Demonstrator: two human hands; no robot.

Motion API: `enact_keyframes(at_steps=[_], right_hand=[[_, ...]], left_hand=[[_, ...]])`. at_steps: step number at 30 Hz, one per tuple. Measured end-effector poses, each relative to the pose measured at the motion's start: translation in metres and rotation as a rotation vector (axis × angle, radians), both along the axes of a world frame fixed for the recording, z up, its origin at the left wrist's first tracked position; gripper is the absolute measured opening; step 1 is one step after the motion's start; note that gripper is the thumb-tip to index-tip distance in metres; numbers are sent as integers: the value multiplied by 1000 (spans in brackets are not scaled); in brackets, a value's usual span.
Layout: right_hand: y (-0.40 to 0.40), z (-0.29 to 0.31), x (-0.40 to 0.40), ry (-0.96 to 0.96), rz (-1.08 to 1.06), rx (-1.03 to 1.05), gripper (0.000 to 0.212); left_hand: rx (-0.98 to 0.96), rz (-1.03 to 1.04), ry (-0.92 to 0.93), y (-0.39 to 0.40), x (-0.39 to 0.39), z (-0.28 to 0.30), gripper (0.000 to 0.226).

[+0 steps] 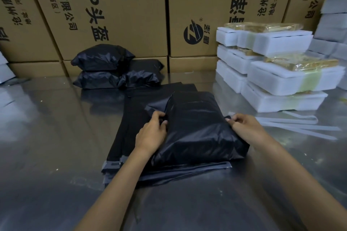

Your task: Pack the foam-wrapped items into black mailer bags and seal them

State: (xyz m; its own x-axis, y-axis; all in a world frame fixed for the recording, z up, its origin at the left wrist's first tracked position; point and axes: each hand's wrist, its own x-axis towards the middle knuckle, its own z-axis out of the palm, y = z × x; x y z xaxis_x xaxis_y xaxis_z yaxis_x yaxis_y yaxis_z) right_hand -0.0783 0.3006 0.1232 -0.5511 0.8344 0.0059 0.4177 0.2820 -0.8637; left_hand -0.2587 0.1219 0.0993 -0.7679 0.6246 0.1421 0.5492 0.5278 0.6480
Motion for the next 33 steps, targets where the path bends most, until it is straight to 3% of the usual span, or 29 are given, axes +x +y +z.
enact_keyframes(at_steps=[3,5,7,9,12,14,18,23,26,30,33], right_hand=[[-2,17,0,15,-175,220,25],[-10,35,-6,131,-213,419,27],[-26,56,-23,255,-99,484,22],[-44,72,-48,309,109,436,17],[-71,84,-89,251,461,288,13],[-81,80,-112,133,621,211,15],[-79,67,-132,72,720,62,19],[-58,69,-120,83,906,-78,17],[-56,66,-120,45,919,-46,17],[-58,65,-122,50,944,-50,21],[-60,65,-121,99,968,-36,22]], left_hand=[[315,58,-429,-15,-9,8,24],[469,29,-789,-28,-15,17,29],[502,-35,-968,-40,-21,26,35],[531,-49,-1016,-44,-23,33,37],[638,-49,-951,-44,-22,38,26],[724,-89,-822,-43,-21,38,38],[827,-171,-485,-43,-22,35,41],[797,-201,-190,-42,-22,37,36],[795,-249,-165,-42,-20,39,27],[816,-151,-162,-41,-22,37,49],[815,-118,-123,-40,-21,36,50]])
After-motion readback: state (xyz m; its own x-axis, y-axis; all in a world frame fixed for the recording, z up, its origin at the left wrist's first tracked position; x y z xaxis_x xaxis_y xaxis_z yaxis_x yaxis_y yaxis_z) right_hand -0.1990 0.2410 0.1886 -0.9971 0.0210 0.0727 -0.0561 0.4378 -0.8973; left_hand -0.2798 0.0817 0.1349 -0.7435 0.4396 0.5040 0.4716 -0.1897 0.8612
